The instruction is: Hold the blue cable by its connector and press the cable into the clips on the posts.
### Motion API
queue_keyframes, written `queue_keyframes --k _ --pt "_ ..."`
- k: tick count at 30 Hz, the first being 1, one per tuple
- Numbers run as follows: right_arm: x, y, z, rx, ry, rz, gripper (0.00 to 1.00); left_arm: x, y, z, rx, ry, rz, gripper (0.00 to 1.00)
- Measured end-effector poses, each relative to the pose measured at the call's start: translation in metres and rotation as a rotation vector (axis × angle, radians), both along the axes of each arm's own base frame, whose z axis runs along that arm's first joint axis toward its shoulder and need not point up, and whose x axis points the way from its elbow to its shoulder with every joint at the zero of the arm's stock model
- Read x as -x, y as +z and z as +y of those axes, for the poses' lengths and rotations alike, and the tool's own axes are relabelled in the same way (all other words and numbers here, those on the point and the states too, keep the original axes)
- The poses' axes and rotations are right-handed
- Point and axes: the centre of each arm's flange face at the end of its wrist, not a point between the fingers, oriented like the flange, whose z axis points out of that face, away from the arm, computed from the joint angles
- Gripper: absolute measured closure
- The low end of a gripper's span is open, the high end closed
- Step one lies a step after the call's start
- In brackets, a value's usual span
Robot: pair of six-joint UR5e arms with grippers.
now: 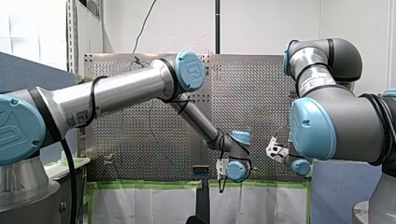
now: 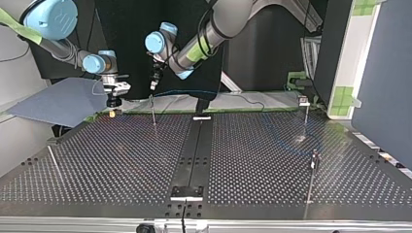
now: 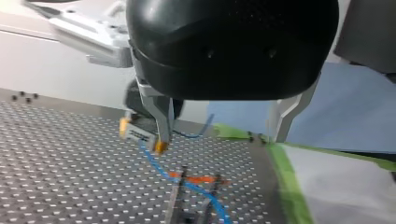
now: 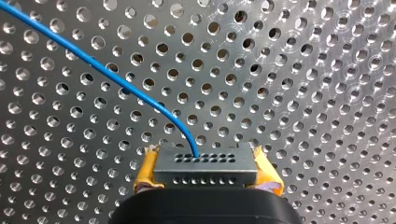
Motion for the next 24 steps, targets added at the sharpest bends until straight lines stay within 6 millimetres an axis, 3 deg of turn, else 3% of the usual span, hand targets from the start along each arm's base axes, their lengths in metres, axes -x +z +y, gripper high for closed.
queue_keyframes --k 8,24 --pt "0.000 0.000 0.000 0.000 0.000 0.000 1.00 -0.006 -0.024 -0.006 -0.010 0.013 -0.005 0.00" --pt "0.000 -0.001 0.000 -0.001 0.000 0.000 1.00 -0.018 -0.009 -0.017 0.022 0.038 -0.036 0.00"
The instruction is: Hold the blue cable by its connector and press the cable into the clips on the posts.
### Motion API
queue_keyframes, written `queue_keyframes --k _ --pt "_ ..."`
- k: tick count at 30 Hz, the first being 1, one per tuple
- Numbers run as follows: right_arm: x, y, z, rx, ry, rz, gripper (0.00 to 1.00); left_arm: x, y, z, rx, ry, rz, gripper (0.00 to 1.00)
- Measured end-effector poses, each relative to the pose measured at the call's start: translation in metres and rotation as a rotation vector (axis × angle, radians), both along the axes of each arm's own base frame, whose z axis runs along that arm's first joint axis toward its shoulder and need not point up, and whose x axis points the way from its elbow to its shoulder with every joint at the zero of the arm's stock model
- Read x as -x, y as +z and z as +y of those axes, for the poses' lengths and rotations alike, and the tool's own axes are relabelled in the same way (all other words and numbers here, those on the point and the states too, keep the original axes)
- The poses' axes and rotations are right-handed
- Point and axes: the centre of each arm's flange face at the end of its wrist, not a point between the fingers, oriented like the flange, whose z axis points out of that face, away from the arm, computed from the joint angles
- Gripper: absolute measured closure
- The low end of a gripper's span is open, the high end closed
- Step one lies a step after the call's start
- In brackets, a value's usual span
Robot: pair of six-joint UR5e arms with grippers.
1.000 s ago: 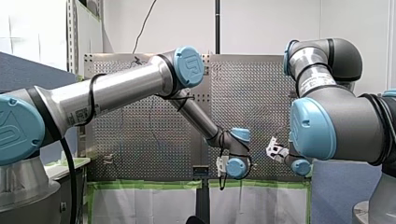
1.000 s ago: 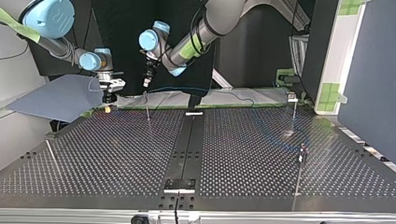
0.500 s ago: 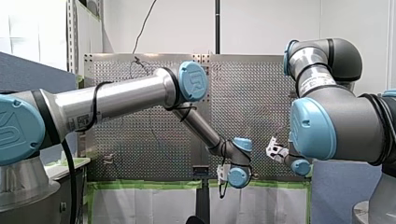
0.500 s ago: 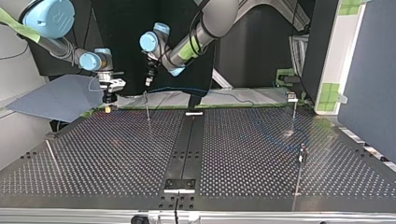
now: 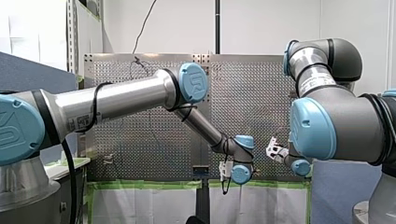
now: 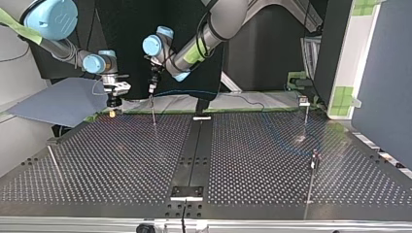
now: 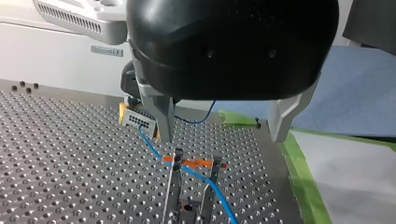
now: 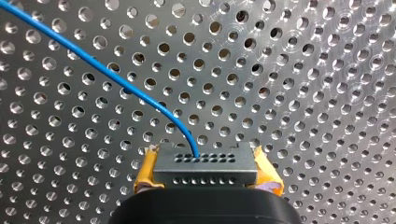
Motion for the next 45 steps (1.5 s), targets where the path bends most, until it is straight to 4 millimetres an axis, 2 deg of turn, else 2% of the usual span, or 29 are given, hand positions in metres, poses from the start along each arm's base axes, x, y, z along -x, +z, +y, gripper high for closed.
queue_keyframes --k 13,33,38,45 --pt "-0.001 0.000 0.000 0.001 0.001 0.000 1.00 -0.005 0.008 -0.004 0.015 0.014 -0.014 0.00" --pt "-0.001 -0.001 0.001 0.000 0.002 0.000 1.00 0.000 0.003 -0.001 -0.005 0.011 -0.006 0.00" --pt "-0.001 -0.001 0.001 -0.002 0.002 0.000 1.00 0.013 0.012 -0.001 -0.044 -0.002 0.004 0.00" --pt "0.001 -0.001 0.000 -0.003 -0.006 0.000 1.00 0.033 0.039 -0.005 -0.045 0.000 -0.030 0.00"
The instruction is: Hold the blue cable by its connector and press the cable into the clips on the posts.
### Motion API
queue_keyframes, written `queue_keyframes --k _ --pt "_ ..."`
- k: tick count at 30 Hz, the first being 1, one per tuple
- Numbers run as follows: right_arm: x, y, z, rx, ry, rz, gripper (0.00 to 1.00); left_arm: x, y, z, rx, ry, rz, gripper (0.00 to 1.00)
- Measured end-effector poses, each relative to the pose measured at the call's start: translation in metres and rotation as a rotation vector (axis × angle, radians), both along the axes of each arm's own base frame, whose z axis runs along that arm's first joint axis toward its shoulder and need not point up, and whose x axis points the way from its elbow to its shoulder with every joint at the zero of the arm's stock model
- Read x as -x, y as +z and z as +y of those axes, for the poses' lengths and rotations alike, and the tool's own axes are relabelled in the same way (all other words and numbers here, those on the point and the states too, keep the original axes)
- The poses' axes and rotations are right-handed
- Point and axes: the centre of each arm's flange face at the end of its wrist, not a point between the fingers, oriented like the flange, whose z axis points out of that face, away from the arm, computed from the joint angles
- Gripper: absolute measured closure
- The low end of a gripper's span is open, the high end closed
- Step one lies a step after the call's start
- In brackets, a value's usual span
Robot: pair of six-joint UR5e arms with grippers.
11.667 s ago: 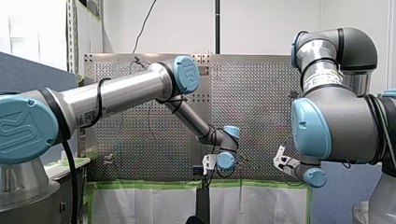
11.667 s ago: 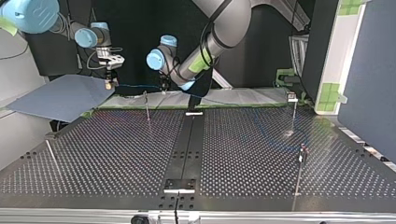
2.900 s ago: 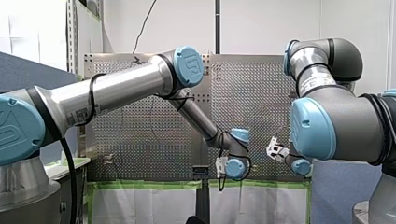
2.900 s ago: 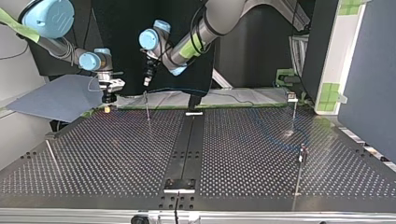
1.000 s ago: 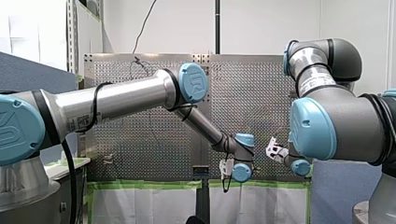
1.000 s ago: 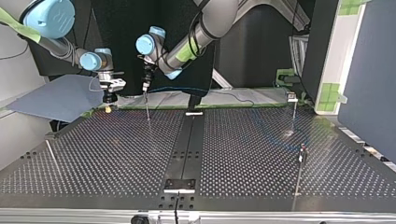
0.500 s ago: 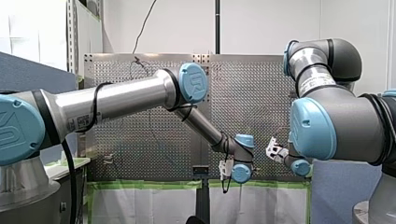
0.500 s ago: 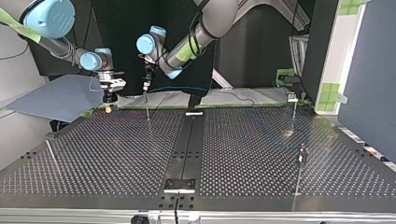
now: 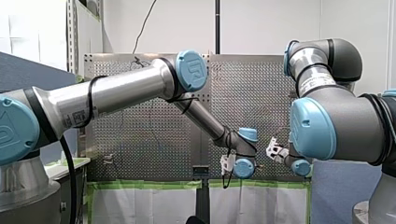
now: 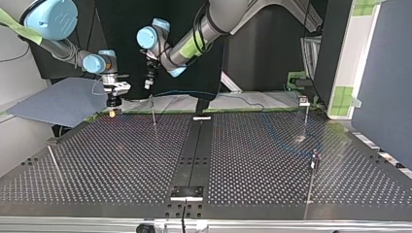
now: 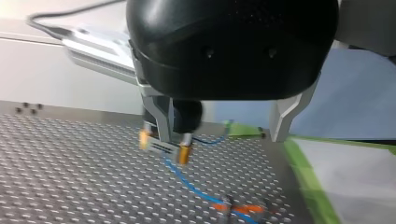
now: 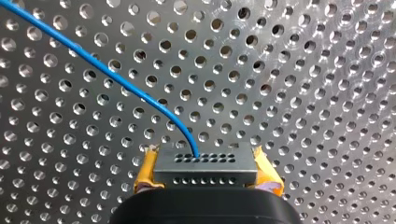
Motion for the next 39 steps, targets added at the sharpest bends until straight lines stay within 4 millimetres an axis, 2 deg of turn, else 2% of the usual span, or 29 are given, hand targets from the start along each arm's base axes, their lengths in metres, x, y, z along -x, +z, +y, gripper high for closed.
queue_keyframes --k 4,22,39 --pt "0.002 0.000 -0.001 -0.002 -0.011 0.000 1.00 0.007 0.016 -0.001 0.045 0.010 -0.014 0.00" --pt "0.001 -0.004 0.004 -0.037 -0.017 0.003 1.00 0.007 0.080 0.023 0.232 0.044 -0.030 0.00" --pt "0.000 -0.005 0.004 -0.039 -0.017 0.001 1.00 0.031 0.127 0.053 0.238 0.058 -0.007 0.00"
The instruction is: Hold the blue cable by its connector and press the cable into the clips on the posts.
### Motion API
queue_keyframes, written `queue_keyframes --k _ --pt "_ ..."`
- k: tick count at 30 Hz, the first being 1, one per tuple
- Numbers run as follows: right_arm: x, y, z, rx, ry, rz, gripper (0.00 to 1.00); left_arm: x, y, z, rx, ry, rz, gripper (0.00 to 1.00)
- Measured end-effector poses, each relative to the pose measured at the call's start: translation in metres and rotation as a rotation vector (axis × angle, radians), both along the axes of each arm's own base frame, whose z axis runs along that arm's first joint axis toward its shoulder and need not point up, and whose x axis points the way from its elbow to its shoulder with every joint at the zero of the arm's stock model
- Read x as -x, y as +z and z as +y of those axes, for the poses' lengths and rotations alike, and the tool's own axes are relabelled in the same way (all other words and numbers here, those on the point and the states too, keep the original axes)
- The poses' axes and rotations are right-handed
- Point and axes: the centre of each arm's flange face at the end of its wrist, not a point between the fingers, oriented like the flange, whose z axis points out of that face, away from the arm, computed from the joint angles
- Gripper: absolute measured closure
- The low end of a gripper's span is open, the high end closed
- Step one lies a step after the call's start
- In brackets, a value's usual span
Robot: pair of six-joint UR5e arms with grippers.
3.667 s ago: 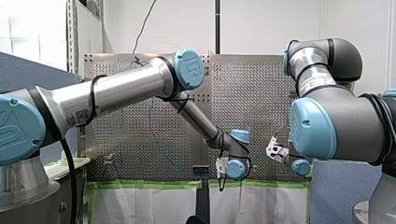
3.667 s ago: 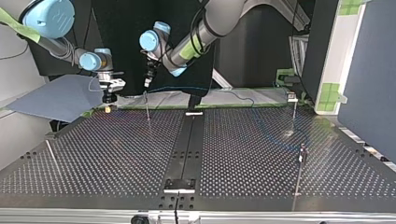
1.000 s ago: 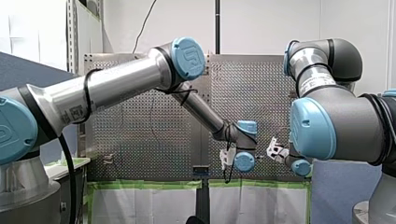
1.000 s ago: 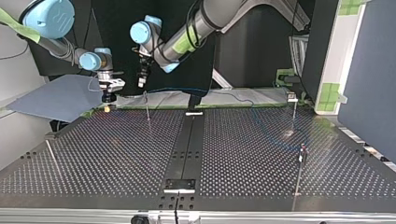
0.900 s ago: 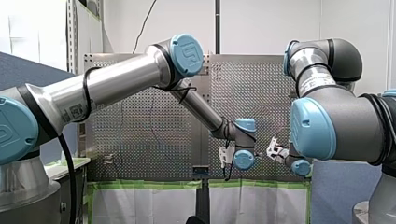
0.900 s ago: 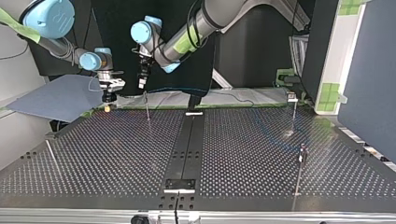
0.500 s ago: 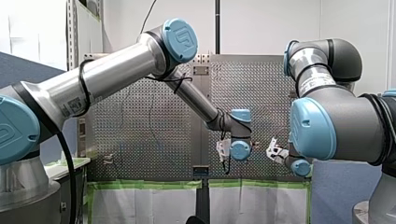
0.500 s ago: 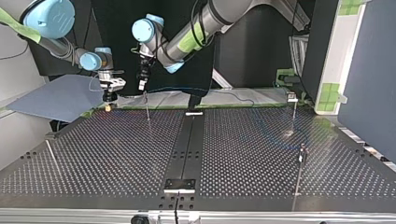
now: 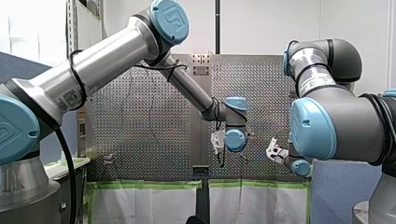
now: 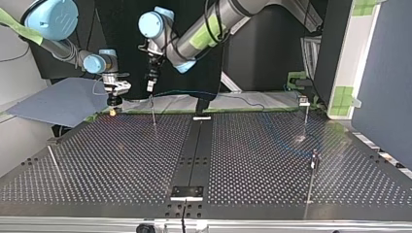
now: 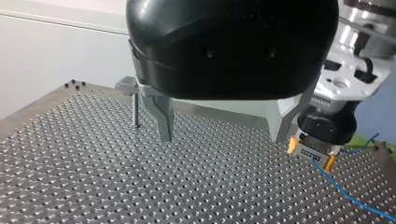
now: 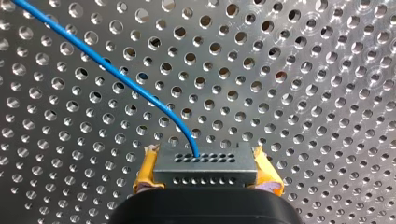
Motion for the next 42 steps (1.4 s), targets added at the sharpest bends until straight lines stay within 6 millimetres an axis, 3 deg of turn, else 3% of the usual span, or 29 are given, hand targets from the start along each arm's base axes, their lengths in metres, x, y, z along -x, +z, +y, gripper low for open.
queue_keyframes --k 24,42 --pt "0.004 0.001 0.005 -0.020 -0.020 0.033 1.00 0.039 0.062 0.051 0.041 0.001 0.013 0.00" --pt "0.010 0.077 0.008 0.062 -0.070 0.056 1.00 0.066 0.097 0.095 0.050 0.009 0.012 0.00"
